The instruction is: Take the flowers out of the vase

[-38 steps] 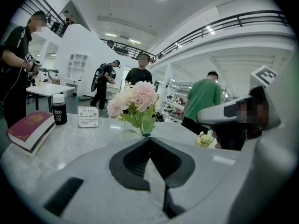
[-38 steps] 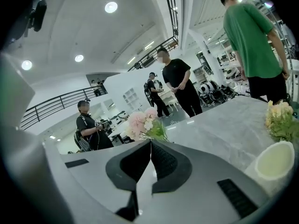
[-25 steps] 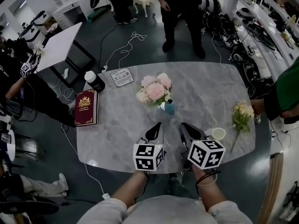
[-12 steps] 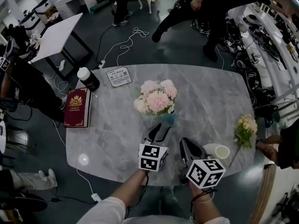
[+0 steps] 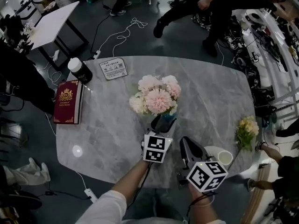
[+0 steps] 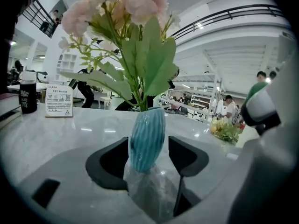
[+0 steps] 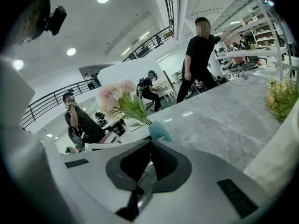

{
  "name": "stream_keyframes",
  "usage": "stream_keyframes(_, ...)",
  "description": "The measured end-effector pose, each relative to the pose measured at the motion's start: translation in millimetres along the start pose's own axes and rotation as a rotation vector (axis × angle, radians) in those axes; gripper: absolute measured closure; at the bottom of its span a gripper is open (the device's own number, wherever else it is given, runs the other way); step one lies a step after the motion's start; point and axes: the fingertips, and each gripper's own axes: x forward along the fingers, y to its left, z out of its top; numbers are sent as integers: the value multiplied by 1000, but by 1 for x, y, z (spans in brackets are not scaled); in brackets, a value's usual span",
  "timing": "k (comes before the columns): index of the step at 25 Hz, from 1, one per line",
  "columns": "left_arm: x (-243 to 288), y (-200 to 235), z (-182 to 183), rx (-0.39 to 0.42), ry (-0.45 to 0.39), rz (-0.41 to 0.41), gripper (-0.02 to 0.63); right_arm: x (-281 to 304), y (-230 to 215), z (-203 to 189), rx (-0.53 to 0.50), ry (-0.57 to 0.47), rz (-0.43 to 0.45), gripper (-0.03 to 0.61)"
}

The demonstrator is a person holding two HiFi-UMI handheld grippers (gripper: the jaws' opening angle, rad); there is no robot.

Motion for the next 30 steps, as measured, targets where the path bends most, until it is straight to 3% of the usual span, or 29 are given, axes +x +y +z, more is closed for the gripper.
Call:
stream_keyframes(13, 18, 5, -5, 28, -5, -32, 351, 14, -3, 5, -1, 8, -4, 571)
stream_keyframes(22, 17, 5, -6, 62, -2, -85, 351, 32, 12, 25, -54, -19, 64, 567)
stream_keyframes(27, 16, 5, -6, 75, -5, -116, 351, 55, 21, 35, -154, 11, 90, 451)
stream_keyframes(30, 16, 4, -6, 79, -8, -126, 351, 69, 22, 41, -224, 19, 83, 419)
